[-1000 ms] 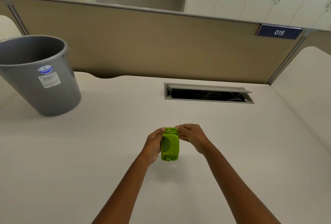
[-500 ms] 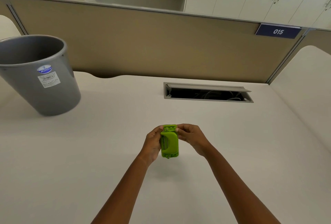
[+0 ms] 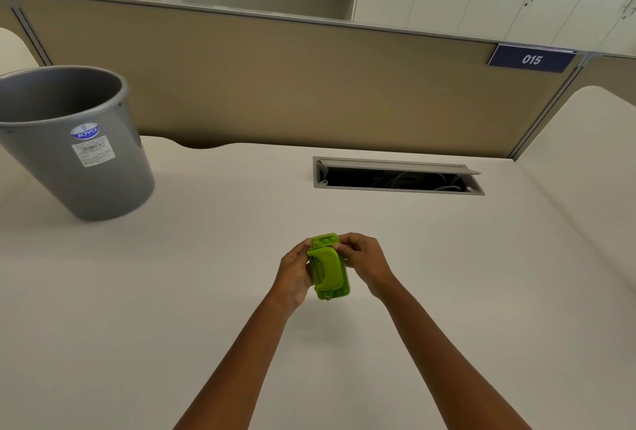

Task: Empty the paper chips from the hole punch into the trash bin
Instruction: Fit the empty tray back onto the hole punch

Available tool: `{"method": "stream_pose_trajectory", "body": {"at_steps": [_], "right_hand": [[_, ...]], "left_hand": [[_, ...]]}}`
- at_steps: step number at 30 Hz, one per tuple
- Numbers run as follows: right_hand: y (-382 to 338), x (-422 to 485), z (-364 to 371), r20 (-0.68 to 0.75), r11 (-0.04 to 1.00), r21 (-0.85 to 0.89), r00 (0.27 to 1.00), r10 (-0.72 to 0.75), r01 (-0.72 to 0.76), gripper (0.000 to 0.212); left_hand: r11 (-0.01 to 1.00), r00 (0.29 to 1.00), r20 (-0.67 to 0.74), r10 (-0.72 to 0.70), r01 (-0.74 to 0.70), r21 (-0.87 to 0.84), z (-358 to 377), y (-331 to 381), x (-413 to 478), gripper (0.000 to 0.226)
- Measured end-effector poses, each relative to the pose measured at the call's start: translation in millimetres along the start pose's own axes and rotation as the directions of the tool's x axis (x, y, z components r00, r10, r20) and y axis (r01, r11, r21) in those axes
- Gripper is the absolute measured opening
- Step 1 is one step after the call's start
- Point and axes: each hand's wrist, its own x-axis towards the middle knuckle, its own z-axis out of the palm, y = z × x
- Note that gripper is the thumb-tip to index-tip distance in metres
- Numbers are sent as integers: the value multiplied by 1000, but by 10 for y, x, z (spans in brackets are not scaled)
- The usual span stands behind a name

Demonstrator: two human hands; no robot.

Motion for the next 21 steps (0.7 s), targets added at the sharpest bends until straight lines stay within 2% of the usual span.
{"method": "stream_pose_trajectory", "body": {"at_steps": [3, 7, 14, 17, 21], "right_hand": [[-19, -27, -86, 150, 985, 112, 982, 112, -129, 22], [46, -104, -143, 265, 945, 133, 929, 257, -299, 27], [94, -179, -105, 229, 886, 281, 922, 313, -370, 30], [95, -183, -86, 177, 877, 304, 927, 331, -372, 30], [108, -188, -53, 127, 852, 342, 918, 376, -397, 30]], "left_hand": [[996, 996, -83, -41, 35, -77, 9, 5, -7, 27], [961, 977, -190, -98, 44, -272, -25, 80, 32, 29], [955, 972, -220, -87, 19, -296, -11, 111, 8, 31], [957, 985, -167, -49, -2, -292, 21, 94, -37, 30], [984, 997, -74, -23, 9, -177, 43, 59, -87, 30]]}}
